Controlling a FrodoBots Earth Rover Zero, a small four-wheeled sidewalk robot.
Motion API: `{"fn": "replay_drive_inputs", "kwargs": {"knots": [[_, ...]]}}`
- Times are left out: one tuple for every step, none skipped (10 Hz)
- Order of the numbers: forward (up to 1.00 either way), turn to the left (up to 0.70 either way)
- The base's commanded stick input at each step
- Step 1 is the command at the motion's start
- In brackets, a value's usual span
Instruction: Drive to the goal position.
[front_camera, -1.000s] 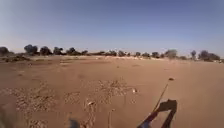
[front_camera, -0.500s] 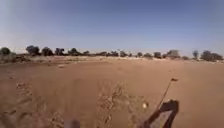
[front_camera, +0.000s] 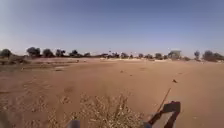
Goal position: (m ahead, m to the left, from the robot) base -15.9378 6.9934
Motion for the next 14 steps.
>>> {"fn": "replay_drive_inputs", "kwargs": {"knots": [[1.0,0.0],[1.0,0.0],[1.0,0.0],[1.0,0.0],[1.0,0.0],[1.0,0.0],[1.0,0.0],[1.0,0.0],[1.0,0.0],[1.0,0.0],[1.0,0.0],[1.0,0.0],[1.0,0.0],[1.0,0.0]]}}
